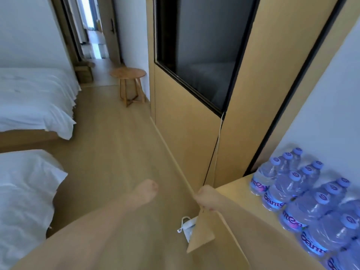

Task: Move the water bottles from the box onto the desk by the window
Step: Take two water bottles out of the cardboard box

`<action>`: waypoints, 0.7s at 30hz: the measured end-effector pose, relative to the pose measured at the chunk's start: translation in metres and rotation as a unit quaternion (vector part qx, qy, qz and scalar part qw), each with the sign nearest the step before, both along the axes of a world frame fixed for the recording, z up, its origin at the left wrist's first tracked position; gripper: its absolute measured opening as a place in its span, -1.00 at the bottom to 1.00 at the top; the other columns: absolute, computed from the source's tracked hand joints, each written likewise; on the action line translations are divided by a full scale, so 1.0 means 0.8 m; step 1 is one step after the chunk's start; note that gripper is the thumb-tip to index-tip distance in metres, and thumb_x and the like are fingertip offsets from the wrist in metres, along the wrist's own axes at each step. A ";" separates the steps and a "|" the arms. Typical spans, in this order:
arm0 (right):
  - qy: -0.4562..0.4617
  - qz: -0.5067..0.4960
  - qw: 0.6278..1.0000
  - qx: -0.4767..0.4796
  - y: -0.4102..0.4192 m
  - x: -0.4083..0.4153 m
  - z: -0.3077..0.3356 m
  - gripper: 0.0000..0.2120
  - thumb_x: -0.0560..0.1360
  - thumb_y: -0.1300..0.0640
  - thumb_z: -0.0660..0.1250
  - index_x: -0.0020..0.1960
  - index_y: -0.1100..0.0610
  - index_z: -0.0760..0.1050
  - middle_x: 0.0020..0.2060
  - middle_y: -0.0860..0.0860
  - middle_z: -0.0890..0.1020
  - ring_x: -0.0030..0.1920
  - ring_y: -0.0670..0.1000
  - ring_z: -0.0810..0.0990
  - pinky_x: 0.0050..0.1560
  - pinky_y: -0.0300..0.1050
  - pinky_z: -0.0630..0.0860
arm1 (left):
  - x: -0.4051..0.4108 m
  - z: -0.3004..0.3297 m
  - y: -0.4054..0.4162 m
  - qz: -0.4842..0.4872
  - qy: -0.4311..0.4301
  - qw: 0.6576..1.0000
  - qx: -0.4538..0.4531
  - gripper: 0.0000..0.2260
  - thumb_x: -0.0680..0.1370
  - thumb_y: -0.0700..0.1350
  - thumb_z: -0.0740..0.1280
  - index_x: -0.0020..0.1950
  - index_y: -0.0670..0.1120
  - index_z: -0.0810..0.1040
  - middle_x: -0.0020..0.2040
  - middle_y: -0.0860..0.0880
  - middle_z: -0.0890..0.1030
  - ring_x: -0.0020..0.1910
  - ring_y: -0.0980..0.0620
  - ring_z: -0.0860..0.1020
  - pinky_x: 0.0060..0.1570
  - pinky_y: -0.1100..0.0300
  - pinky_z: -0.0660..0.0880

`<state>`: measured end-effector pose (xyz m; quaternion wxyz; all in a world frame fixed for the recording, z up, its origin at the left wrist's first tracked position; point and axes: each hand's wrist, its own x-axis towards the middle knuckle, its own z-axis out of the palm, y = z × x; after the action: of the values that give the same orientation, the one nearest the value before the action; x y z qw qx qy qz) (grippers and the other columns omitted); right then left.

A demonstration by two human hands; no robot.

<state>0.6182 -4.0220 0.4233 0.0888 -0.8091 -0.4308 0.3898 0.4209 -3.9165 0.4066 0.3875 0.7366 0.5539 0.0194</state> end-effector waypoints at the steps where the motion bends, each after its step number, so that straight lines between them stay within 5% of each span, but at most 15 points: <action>1: -0.001 0.004 1.000 0.003 0.021 -0.007 0.000 -0.74 0.58 0.07 0.18 -0.24 0.16 0.37 -0.37 0.05 0.44 -0.41 0.00 0.42 -0.41 -0.22 0.32 | -0.016 0.003 0.018 -0.006 0.006 1.000 -0.003 -0.75 0.61 -0.17 0.18 0.18 -0.23 0.56 0.16 -0.19 0.59 0.20 -0.15 0.54 0.03 0.22 0.41; 7: -0.015 0.073 0.997 0.029 0.188 -0.084 0.006 -0.77 0.61 0.02 0.18 -0.04 0.18 0.44 -0.26 0.05 0.47 -0.28 0.03 0.45 -0.22 -0.13 0.38 | -0.099 0.004 0.142 0.010 0.047 0.999 0.011 -0.75 0.59 -0.22 0.18 0.16 -0.24 0.58 0.09 -0.15 0.63 0.12 -0.08 0.59 -0.14 0.28 0.39; 12: -0.040 0.121 0.991 0.041 0.320 -0.157 -0.001 -0.74 0.60 -0.04 0.21 0.06 0.16 0.47 -0.05 0.09 0.46 -0.05 0.04 0.42 -0.05 -0.17 0.34 | -0.165 0.021 0.236 0.030 0.051 0.998 0.009 -0.82 0.60 -0.21 0.15 0.07 -0.11 0.54 -0.06 -0.15 0.55 -0.15 0.02 0.48 -0.54 0.38 0.29; 17: -0.049 0.159 0.986 0.028 0.423 -0.214 -0.006 -0.67 0.61 0.01 0.22 0.15 0.26 0.53 0.05 0.20 0.58 0.15 0.14 0.57 -0.08 -0.19 0.36 | -0.217 0.012 0.317 0.076 0.044 0.996 -0.003 -0.72 0.60 -0.22 0.14 0.22 -0.24 0.55 0.16 -0.20 0.61 0.02 -0.09 0.59 -0.30 0.31 0.42; 21: -0.054 0.180 0.982 0.021 0.520 -0.240 -0.031 -0.71 0.61 0.02 0.22 -0.20 0.18 0.44 -0.16 0.17 0.51 -0.05 0.02 0.43 -0.13 -0.19 0.26 | -0.244 -0.004 0.391 0.113 0.030 0.993 -0.003 -0.71 0.59 -0.22 0.14 0.20 -0.23 0.57 0.16 -0.17 0.62 0.13 -0.12 0.59 0.10 0.15 0.49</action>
<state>0.4258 -3.6063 0.3989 0.0107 -0.7360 -0.5817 0.3463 0.2255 -3.6038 0.4035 0.3684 0.6685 0.6448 0.0396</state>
